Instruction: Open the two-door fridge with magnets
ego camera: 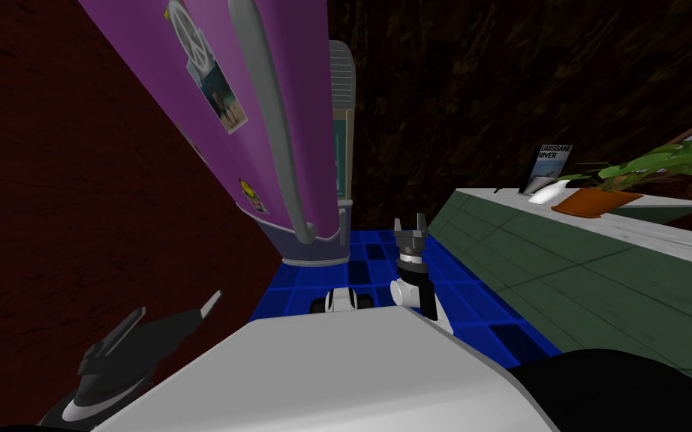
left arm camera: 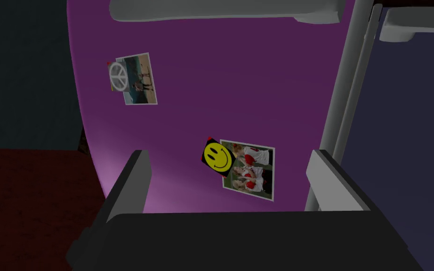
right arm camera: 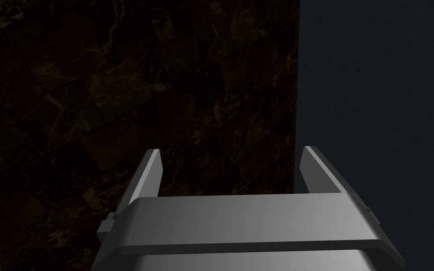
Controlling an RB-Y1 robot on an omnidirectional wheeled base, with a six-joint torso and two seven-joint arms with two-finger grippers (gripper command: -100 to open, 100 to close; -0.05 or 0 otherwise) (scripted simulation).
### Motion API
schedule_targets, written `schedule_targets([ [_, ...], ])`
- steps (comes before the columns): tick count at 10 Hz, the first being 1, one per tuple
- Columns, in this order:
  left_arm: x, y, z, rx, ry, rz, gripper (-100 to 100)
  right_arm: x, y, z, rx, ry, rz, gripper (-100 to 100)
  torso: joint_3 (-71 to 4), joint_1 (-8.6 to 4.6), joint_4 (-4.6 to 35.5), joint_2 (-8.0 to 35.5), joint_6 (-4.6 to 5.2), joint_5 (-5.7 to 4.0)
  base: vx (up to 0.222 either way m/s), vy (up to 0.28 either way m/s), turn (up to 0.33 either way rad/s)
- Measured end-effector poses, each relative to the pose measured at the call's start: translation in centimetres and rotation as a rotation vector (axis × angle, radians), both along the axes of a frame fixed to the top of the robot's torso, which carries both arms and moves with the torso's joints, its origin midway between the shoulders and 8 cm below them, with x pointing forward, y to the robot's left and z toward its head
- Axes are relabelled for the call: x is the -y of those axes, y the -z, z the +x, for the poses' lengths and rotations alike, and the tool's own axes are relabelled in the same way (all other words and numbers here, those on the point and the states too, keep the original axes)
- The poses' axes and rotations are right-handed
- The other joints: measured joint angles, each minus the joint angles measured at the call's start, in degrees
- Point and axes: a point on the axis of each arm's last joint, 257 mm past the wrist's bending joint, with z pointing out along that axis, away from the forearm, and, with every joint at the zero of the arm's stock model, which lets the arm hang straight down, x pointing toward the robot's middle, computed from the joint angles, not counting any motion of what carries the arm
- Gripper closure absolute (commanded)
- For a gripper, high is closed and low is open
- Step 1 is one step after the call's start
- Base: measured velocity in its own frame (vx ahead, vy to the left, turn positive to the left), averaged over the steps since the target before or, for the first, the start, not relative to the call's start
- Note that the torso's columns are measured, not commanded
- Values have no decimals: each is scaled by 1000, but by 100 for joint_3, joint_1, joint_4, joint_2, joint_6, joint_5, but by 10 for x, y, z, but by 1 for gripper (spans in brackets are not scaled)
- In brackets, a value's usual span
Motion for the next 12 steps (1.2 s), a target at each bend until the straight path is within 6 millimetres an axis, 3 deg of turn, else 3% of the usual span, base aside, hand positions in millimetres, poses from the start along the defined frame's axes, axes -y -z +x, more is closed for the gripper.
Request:
schedule_targets([
  [6, -23, 25, 28, -49, -150, 8, -100, 0, 0, 0, 0, 0, 0, 0, -3, -13, -2, -4, -1, -5, 48, -123, 4],
  [12, -38, 22, 38, 20, -235, 2, -100, 0, 0, 0, 0, 0, 0, 0, 6, 13, 3, 10, -1, 4, 96, -203, 7],
])
